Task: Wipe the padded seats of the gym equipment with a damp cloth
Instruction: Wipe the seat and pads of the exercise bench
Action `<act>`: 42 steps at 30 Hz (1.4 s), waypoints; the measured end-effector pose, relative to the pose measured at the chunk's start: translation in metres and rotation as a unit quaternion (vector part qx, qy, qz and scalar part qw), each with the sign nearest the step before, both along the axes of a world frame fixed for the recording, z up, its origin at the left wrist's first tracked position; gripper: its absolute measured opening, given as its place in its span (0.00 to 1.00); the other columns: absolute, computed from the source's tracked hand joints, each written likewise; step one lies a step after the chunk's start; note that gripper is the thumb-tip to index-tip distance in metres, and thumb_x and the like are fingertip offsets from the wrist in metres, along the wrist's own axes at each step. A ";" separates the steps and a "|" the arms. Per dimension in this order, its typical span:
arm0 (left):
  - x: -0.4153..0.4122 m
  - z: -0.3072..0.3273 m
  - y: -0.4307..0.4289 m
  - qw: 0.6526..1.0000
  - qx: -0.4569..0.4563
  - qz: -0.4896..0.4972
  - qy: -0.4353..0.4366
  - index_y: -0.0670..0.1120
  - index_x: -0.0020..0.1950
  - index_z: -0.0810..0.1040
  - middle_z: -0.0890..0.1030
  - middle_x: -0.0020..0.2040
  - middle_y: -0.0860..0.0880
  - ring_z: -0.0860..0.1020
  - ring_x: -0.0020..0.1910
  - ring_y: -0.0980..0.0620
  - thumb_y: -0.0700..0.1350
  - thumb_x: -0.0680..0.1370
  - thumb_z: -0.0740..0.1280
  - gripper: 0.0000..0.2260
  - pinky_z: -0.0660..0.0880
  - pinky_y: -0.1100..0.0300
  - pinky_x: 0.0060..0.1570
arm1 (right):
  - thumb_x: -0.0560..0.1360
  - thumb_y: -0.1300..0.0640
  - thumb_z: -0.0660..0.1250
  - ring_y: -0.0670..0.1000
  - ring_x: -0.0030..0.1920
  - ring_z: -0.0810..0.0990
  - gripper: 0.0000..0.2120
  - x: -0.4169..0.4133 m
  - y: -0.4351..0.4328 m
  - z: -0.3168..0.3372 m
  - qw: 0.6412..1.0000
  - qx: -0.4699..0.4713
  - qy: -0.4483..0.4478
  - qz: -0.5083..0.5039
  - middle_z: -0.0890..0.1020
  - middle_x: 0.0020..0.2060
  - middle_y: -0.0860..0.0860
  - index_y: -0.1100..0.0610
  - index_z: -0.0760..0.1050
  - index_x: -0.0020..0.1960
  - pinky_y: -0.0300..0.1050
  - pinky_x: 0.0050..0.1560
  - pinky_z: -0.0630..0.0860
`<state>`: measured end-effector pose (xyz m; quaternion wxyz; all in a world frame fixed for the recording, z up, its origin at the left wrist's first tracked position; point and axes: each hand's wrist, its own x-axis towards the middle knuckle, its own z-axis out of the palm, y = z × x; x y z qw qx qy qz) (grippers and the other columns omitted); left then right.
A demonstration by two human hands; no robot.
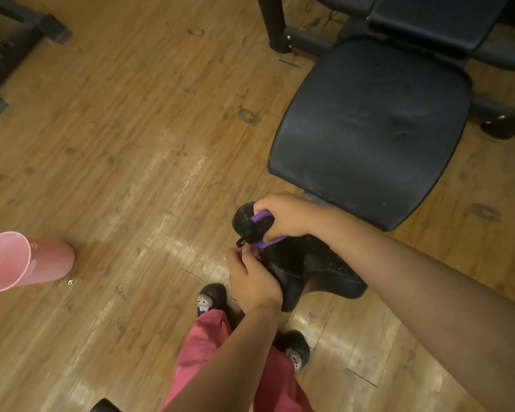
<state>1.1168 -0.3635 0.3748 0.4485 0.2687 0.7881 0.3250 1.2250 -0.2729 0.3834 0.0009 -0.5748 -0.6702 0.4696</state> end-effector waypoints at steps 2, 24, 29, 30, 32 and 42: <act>0.000 0.000 -0.001 1.000 0.000 0.014 -0.017 0.44 0.45 0.70 0.75 0.37 0.52 0.72 0.37 0.53 0.44 0.82 0.55 0.08 0.65 0.58 0.37 | 0.65 0.58 0.77 0.50 0.41 0.77 0.15 0.006 -0.001 0.006 1.000 -0.019 0.022 0.004 0.79 0.42 0.54 0.62 0.75 0.47 0.45 0.40 0.73; -0.008 -0.011 -0.003 0.998 -0.001 -0.049 -0.025 0.52 0.44 0.73 0.79 0.45 0.51 0.76 0.45 0.52 0.43 0.78 0.59 0.06 0.73 0.53 0.49 | 0.66 0.57 0.77 0.50 0.44 0.79 0.13 0.018 0.013 -0.038 0.997 -0.031 0.043 -0.048 0.80 0.41 0.50 0.57 0.74 0.43 0.47 0.45 0.75; -0.010 -0.013 -0.003 0.997 0.012 -0.062 -0.034 0.54 0.42 0.74 0.79 0.44 0.52 0.77 0.46 0.51 0.49 0.72 0.58 0.05 0.75 0.48 0.53 | 0.68 0.59 0.76 0.54 0.46 0.78 0.13 -0.016 0.040 -0.066 0.997 0.024 0.043 -0.063 0.80 0.42 0.53 0.59 0.71 0.43 0.47 0.42 0.74; -0.010 -0.014 -0.003 0.997 0.014 -0.064 -0.035 0.55 0.42 0.74 0.79 0.44 0.52 0.77 0.46 0.51 0.50 0.72 0.58 0.06 0.75 0.47 0.53 | 0.68 0.59 0.75 0.55 0.46 0.78 0.13 -0.019 0.045 -0.069 0.996 0.035 0.041 -0.070 0.80 0.42 0.54 0.58 0.71 0.43 0.48 0.42 0.74; -0.011 -0.015 -0.003 0.997 0.013 -0.068 -0.041 0.56 0.42 0.74 0.79 0.44 0.53 0.77 0.47 0.50 0.50 0.72 0.58 0.06 0.75 0.46 0.53 | 0.68 0.59 0.76 0.55 0.46 0.78 0.13 -0.018 0.049 -0.073 0.996 0.039 0.037 -0.070 0.80 0.42 0.54 0.57 0.70 0.42 0.49 0.44 0.75; -0.013 -0.017 -0.003 0.996 0.020 -0.075 -0.046 0.56 0.41 0.74 0.79 0.42 0.53 0.77 0.48 0.47 0.54 0.70 0.58 0.07 0.74 0.42 0.53 | 0.68 0.61 0.75 0.49 0.44 0.76 0.12 -0.012 0.058 -0.072 0.998 -0.004 0.043 -0.036 0.79 0.41 0.50 0.57 0.71 0.41 0.41 0.39 0.69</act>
